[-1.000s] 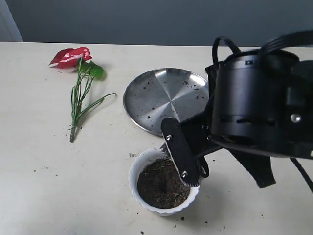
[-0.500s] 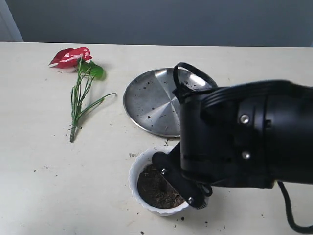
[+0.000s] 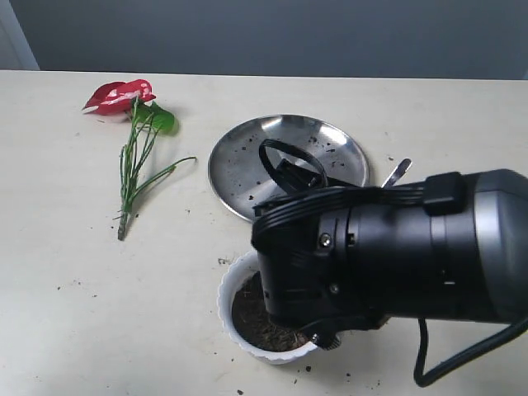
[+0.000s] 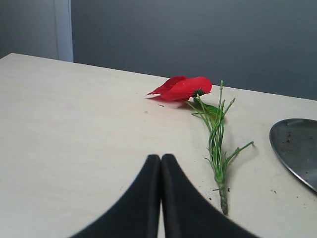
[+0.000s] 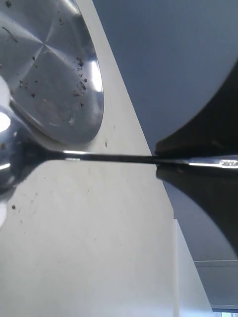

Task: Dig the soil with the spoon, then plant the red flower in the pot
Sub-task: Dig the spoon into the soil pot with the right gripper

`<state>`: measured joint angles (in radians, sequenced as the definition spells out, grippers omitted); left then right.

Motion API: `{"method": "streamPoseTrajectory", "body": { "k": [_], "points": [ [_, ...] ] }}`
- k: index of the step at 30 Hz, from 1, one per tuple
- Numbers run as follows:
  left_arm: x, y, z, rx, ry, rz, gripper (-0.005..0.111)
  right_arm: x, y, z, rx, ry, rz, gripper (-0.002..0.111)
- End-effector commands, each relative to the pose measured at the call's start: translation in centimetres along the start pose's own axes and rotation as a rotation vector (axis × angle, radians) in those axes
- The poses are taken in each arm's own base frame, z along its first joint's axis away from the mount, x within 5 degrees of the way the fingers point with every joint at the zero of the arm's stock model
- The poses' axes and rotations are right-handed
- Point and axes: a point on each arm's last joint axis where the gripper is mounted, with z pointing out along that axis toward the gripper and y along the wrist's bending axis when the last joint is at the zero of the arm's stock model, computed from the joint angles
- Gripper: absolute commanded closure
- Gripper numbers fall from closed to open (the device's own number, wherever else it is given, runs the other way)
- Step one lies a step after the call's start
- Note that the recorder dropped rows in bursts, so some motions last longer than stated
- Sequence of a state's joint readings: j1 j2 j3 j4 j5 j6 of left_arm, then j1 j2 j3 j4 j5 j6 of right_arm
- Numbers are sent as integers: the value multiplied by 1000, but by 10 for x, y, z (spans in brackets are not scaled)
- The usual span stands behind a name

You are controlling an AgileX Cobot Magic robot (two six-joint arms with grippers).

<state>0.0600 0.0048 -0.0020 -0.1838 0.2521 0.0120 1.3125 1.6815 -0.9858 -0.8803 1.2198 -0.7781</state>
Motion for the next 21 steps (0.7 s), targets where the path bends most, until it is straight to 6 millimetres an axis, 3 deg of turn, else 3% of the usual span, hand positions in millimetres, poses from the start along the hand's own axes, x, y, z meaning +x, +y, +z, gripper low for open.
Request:
{"method": "streamPoseTrajectory", "body": {
  "k": [1, 8, 14, 21],
  "points": [
    [-1, 0, 0, 2, -15, 0, 106, -2, 1, 1, -2, 5, -18, 109],
    [-1, 0, 0, 2, -15, 0, 106, 9, -12, -3, 116, 109, -63, 109],
    [-1, 0, 0, 2, -15, 0, 106, 15, -15, -15, 101, 33, -15, 109],
    [-1, 0, 0, 2, -15, 0, 106, 9, -8, -15, 31, -50, -13, 109]
  ]
}}
